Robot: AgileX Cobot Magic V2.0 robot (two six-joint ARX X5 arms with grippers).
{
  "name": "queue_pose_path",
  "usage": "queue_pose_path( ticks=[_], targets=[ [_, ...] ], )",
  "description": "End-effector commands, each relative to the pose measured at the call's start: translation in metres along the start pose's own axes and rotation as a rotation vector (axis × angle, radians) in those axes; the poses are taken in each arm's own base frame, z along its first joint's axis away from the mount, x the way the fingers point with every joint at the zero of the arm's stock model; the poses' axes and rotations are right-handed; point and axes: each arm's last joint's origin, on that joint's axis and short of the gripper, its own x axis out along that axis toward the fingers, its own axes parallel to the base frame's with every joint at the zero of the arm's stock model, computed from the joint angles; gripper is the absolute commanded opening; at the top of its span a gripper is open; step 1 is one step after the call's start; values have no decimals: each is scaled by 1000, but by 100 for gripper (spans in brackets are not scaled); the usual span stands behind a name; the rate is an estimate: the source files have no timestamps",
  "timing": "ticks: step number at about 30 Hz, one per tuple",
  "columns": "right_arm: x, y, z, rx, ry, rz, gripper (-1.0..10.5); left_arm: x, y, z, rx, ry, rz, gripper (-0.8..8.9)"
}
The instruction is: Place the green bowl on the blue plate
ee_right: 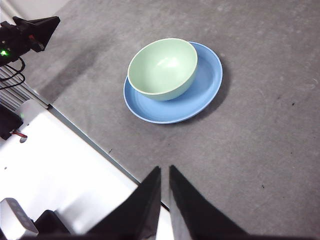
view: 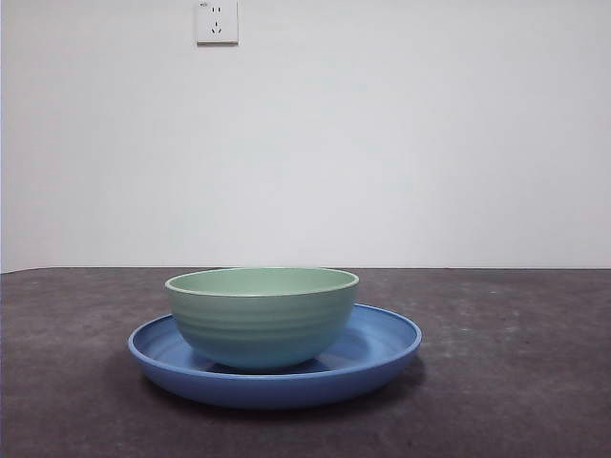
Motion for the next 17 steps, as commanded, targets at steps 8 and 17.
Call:
queue_pose_path(
  ticks=[8,17],
  targets=[
    [4,-7,4,-7,-154,-121,25,2,0,-7,0,25,8,24],
    [57,-57,-17,-186,-628,-388,25,2,0,-7,0,25,8,24]
  ],
)
